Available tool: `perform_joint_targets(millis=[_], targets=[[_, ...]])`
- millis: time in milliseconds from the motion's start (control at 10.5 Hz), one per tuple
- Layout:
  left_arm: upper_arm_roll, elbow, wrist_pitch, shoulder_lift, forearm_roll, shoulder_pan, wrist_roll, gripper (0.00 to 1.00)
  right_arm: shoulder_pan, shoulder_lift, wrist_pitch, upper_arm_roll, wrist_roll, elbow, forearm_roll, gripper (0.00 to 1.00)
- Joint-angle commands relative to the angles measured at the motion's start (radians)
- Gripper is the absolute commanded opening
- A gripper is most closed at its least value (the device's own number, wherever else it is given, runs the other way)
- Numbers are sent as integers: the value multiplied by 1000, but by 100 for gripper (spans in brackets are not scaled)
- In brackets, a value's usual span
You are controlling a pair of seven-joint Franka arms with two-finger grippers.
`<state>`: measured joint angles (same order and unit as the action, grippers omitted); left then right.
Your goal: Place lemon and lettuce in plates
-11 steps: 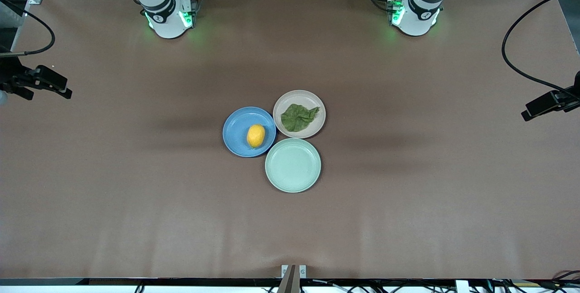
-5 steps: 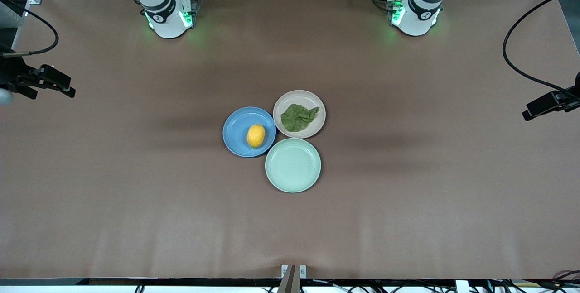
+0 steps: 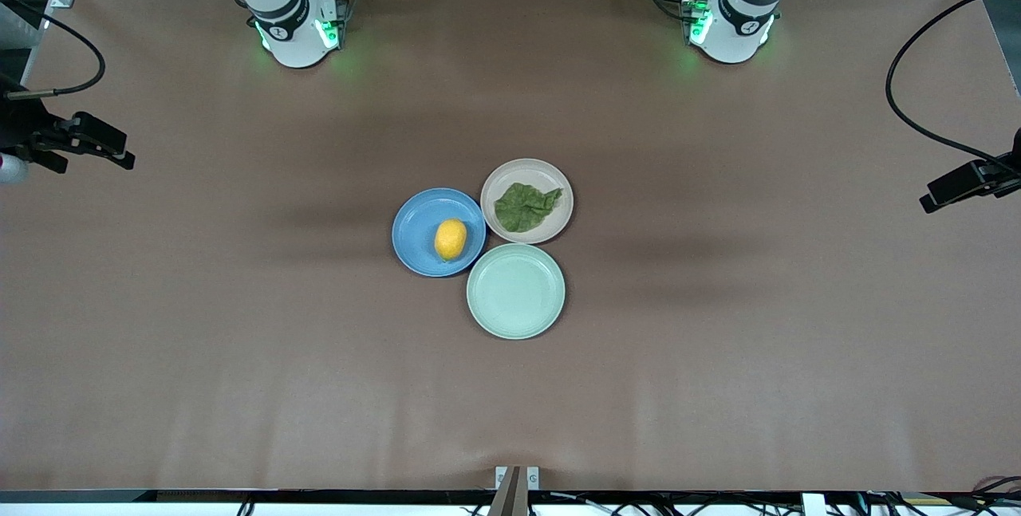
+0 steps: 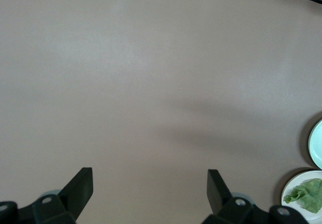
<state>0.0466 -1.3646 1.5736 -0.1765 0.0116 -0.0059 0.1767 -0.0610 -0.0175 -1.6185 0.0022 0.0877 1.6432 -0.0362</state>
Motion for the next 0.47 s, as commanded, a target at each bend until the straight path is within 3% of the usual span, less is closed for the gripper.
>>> perform_joint_targets(millis=[0, 380], targets=[[13, -4, -7, 5, 16, -3, -34, 100, -2, -24, 2, 1, 12, 13, -20, 100], [9, -4, -7, 5, 15, -3, -32, 100, 24, -30, -3, -14, 12, 12, -19, 100]])
